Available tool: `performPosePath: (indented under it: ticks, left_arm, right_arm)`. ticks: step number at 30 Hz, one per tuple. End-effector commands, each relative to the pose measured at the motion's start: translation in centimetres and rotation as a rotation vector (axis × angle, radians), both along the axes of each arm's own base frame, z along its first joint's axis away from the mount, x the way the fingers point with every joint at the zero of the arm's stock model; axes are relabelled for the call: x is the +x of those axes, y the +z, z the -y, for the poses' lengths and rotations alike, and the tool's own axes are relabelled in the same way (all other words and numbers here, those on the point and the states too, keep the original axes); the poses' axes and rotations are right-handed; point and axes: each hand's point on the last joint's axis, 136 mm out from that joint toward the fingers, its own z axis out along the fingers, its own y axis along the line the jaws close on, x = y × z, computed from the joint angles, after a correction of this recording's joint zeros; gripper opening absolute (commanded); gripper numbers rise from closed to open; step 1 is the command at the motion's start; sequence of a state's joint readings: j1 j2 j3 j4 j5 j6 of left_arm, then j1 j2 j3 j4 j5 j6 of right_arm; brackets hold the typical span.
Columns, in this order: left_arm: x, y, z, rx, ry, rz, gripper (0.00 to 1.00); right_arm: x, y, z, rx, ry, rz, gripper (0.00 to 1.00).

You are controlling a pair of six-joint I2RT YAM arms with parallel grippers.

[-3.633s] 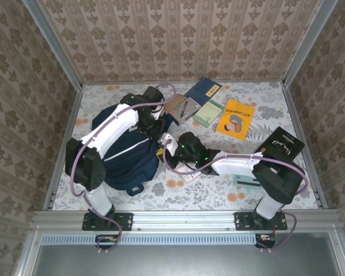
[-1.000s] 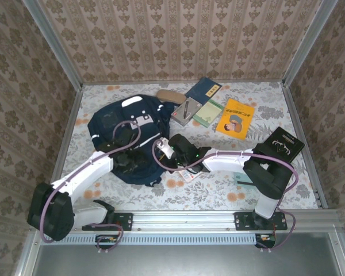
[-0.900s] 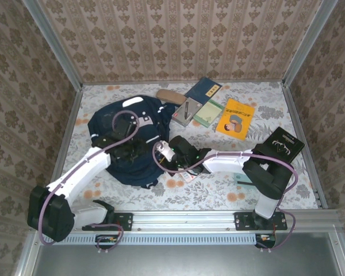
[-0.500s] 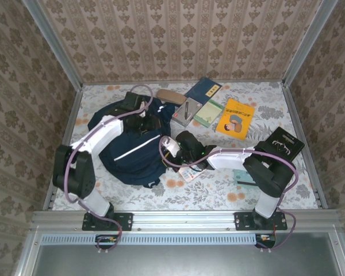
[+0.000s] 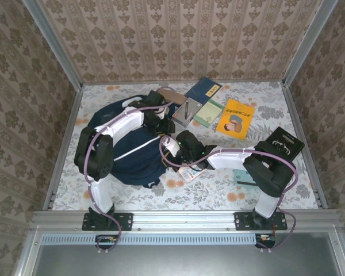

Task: Pack the student bag
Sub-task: Unzip the student bag at the middle-left of the table.

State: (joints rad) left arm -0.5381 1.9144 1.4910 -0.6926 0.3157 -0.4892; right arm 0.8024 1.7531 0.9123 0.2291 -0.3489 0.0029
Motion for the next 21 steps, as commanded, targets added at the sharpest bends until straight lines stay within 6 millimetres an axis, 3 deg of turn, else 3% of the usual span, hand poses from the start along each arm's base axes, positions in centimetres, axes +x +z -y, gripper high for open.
performPosePath:
  ticks: [1,3,5,6,7,12,17,20,21]
  left_arm:
    - [-1.6,-1.8,-1.4,0.122,-0.036,-0.064,0.47]
    - [-1.8,-2.3,-1.1,0.137,-0.047,-0.072,0.42]
    - [-1.9,-2.7,-0.8,0.143,-0.047,-0.081,0.29]
    - [-1.8,-2.9,-0.7,0.138,-0.042,-0.086,0.18]
    - [-1.7,-3.0,-0.6,0.136,-0.037,-0.092,0.01]
    - [0.4,-1.5,-1.4,0.13,0.04,-0.049,0.0]
    - [4.6,1.2,-3.1,0.08,0.182,0.011,0.0]
    - [6.5,2.7,-3.1,0.071,0.224,0.053,0.0]
    - [7.7,3.0,-4.3,0.074,0.268,0.062,0.0]
  right_arm:
    - [0.4,0.7,-0.3,0.023,0.014,0.027,0.0]
    - [0.4,0.8,-0.3,0.024,0.012,0.027,0.0]
    - [0.5,0.9,-0.3,0.024,0.011,0.033,0.0]
    - [0.5,0.8,-0.2,0.021,0.011,0.035,0.0]
    - [0.6,0.9,-0.2,0.02,0.011,0.041,0.0]
    - [0.3,1.1,0.0,0.006,0.015,0.044,0.0]
    - [-1.1,1.4,-0.2,-0.005,0.041,0.055,0.0]
    - [-2.1,1.3,-0.5,-0.029,0.067,0.062,0.0]
    - [-2.4,1.3,-0.7,-0.034,0.075,0.064,0.0]
